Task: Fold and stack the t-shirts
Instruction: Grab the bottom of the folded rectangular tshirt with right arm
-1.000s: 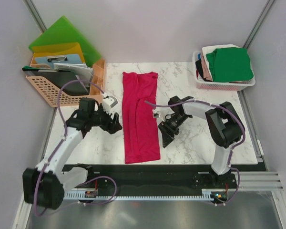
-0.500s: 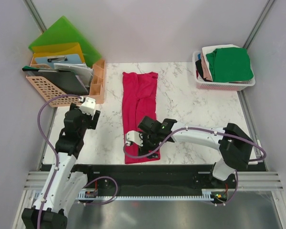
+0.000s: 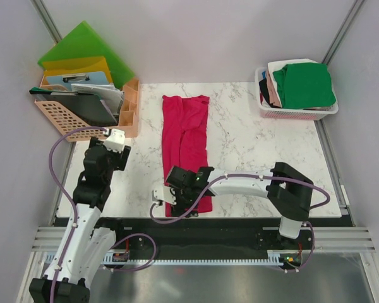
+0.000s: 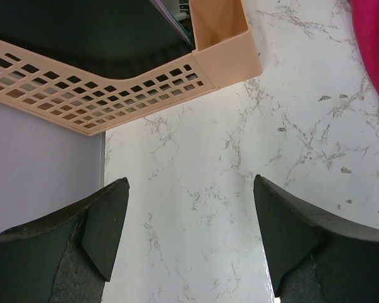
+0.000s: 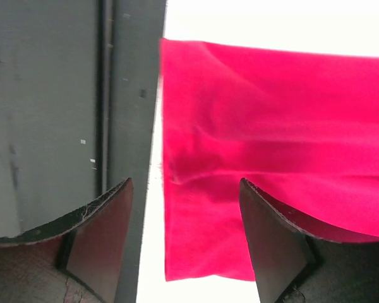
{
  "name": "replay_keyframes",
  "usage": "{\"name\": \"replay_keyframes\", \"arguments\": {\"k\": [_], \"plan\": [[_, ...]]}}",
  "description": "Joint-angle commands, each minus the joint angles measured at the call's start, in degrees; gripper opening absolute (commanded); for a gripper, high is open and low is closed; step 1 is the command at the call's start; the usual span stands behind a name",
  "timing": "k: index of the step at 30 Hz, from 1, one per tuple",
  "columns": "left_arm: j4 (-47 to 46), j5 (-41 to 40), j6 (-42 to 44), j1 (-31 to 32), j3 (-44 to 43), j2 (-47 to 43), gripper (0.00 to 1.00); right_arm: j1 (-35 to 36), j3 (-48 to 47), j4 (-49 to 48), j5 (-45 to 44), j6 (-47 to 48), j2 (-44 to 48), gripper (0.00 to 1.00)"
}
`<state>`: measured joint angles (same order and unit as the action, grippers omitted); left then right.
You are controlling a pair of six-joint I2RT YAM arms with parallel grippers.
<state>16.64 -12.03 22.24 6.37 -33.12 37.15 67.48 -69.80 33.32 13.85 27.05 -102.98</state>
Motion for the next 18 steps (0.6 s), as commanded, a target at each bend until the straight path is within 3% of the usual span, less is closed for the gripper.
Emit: {"name": "replay_keyframes", "arguments": {"k": [1, 18], "plan": [[-2.8, -1.3, 1.8, -0.6, 0.5, -0.1, 0.87, 1.3, -0.1, -0.7, 0.6, -0.8, 2.3, 0.75], [-3.4, -1.4, 2.8, -0.7, 1.4, 0.4, 0.87, 4.1, -0.1, -2.8, 2.9, 0.2, -5.0, 0.72]]}}
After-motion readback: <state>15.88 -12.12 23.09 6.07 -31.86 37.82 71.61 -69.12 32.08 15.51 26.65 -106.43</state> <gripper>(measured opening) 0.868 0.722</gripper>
